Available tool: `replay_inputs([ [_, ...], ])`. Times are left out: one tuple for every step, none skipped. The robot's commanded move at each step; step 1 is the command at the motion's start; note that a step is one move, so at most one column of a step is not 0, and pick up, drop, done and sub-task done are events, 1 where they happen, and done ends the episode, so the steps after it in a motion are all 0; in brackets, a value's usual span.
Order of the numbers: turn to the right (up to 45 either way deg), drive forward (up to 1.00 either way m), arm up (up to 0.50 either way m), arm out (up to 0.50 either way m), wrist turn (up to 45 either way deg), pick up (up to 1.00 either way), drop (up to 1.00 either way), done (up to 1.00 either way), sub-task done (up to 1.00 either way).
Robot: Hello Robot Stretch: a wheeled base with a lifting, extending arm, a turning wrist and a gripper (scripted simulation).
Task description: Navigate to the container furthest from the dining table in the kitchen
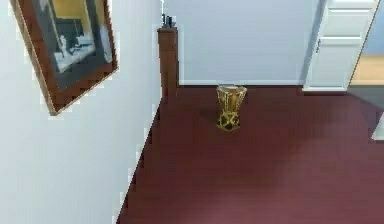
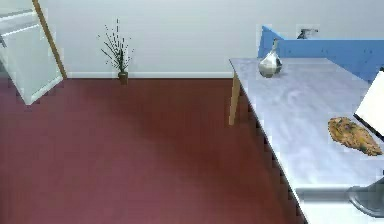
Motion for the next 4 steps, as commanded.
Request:
replay_inputs([
  [18.0,0.0,0.0,0.0,0.0,0.0,0.0,0.0,0.0],
  [0.0,0.1,0.0,0.0,0.0,0.0,0.0,0.0,0.0],
  [15.0,0.0,0.0,0.0,0.0,0.0,0.0,0.0,0.0],
  [0.0,1.0,0.0,0.0,0.0,0.0,0.0,0.0,0.0],
])
